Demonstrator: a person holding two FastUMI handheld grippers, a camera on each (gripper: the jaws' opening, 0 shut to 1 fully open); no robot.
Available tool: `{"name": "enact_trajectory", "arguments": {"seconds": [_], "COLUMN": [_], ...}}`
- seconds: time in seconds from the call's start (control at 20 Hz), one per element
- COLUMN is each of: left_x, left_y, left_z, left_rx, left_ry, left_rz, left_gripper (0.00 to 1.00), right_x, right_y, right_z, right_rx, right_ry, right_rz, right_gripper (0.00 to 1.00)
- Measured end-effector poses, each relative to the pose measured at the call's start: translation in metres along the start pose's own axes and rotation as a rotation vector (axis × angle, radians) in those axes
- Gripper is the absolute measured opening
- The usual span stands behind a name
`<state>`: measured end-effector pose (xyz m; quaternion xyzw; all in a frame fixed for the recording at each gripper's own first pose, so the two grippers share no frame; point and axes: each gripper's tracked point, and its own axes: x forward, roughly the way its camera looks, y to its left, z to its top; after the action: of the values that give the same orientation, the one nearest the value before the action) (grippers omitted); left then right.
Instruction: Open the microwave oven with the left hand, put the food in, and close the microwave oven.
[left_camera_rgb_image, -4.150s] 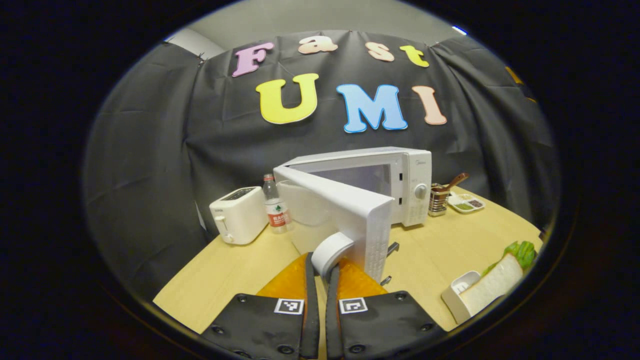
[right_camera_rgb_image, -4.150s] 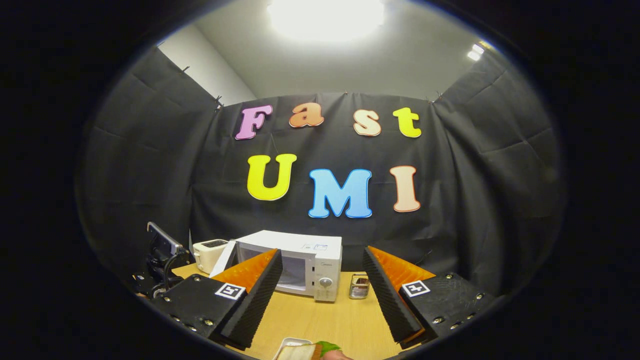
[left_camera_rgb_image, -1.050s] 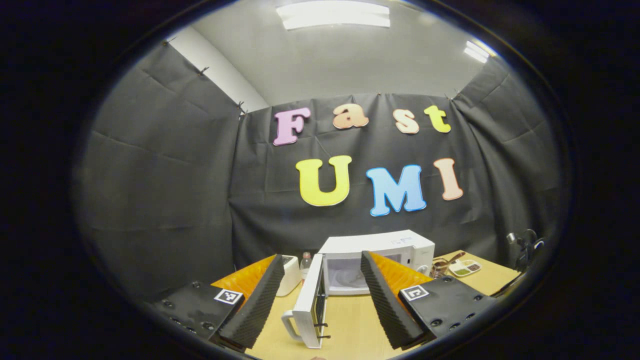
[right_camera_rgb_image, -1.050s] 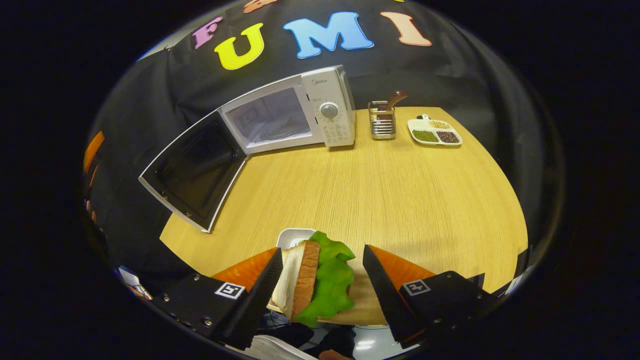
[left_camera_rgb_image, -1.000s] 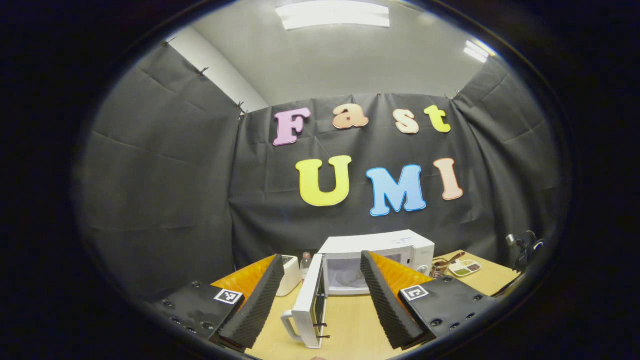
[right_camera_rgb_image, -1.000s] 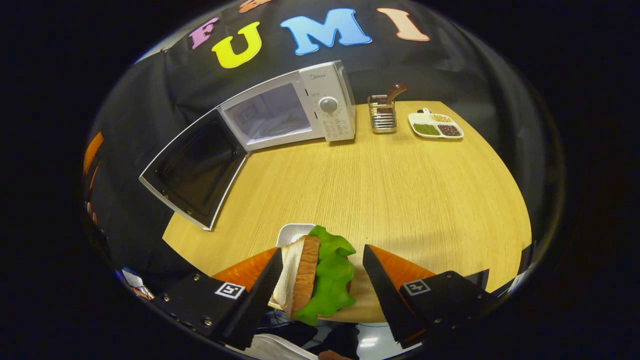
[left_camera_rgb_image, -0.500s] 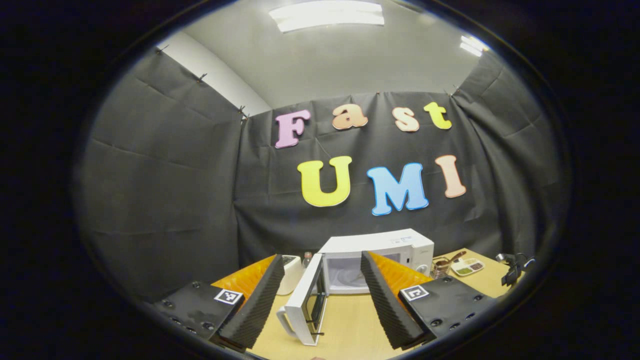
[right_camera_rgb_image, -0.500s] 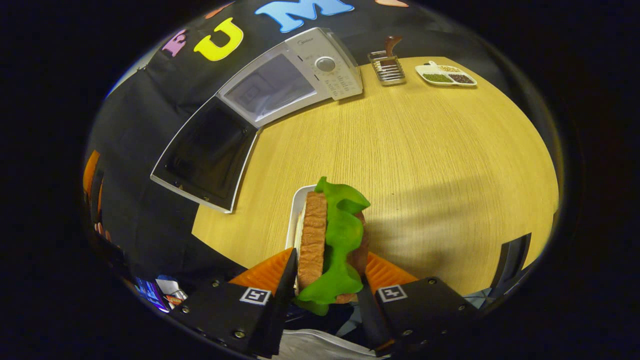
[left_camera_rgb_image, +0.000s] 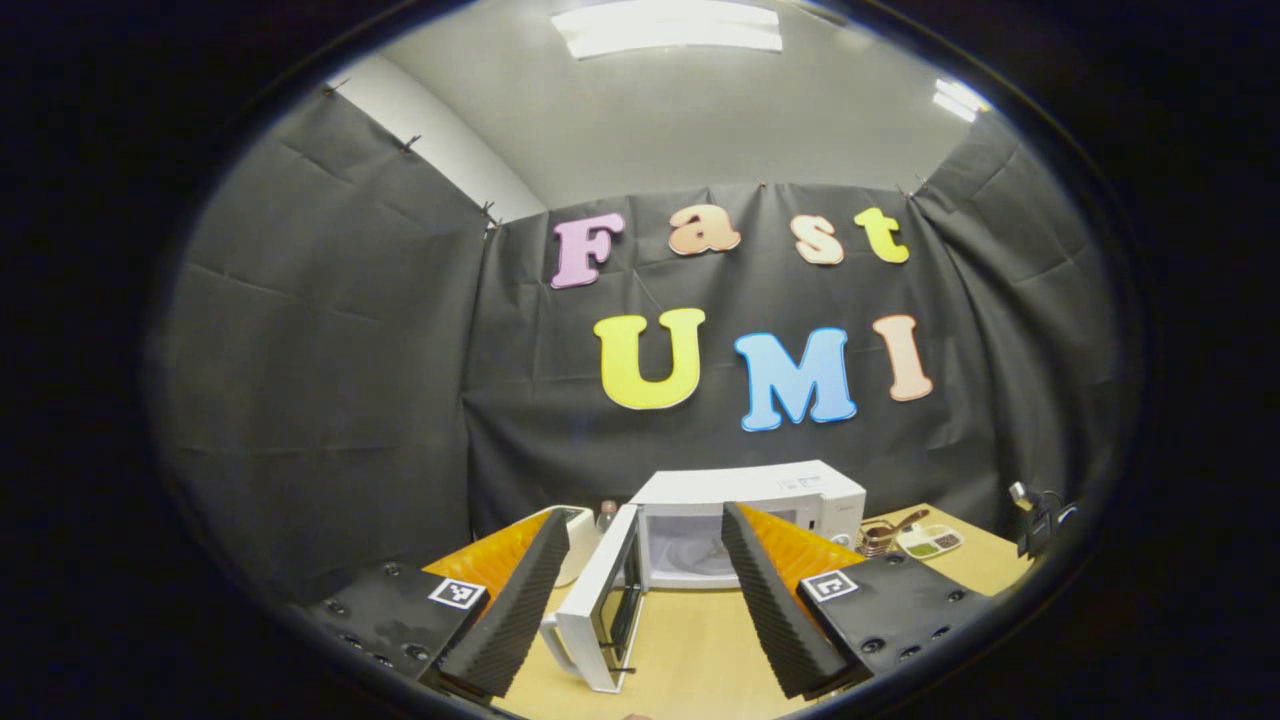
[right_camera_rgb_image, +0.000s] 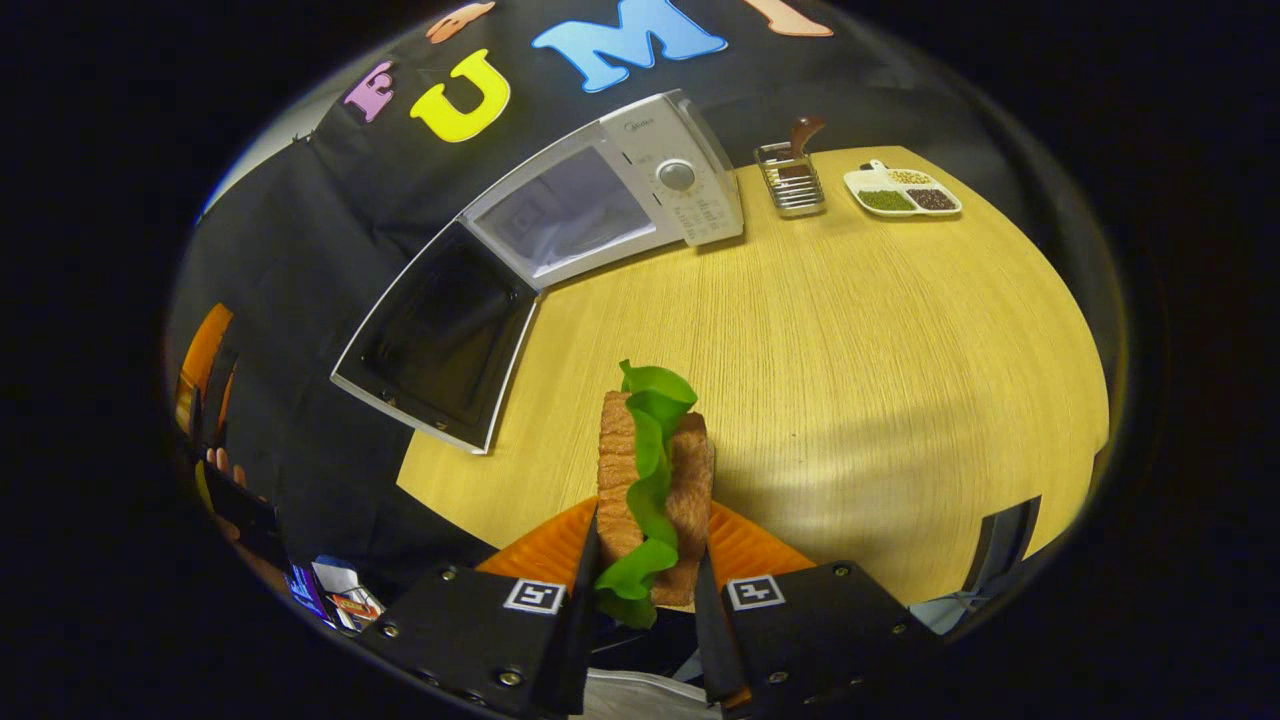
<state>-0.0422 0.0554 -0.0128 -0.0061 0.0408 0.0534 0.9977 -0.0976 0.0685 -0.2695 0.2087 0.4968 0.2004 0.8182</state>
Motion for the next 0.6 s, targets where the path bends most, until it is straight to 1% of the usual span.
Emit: {"name": "enact_trajectory", "arguments": {"seconds": [0.1,0.2,0.45,0.6], "left_x": [0.017,0.027,0.055,0.071], "left_y": [0.005,0.014,0.052,0.078], "left_z": [-0.002,-0.002,-0.002,-0.001], "left_rx": [-0.019,-0.034,-0.042,-0.05], "left_ry": [-0.003,-0.011,-0.032,-0.039], "left_rz": [-0.019,-0.04,-0.057,-0.053], "left_gripper": [1.0,0.99,1.0,0.96], "right_x": [-0.002,0.001,0.02,0.037], "right_y": [0.011,0.027,0.069,0.089], "right_z": [0.017,0.035,0.083,0.103], "right_rx": [0.01,0.024,0.038,0.028], "right_ry": [-0.035,-0.074,-0.169,-0.206], "right_rz": [-0.004,0.001,0.014,0.004], "right_gripper": [0.44,0.44,0.44,0.44]}}
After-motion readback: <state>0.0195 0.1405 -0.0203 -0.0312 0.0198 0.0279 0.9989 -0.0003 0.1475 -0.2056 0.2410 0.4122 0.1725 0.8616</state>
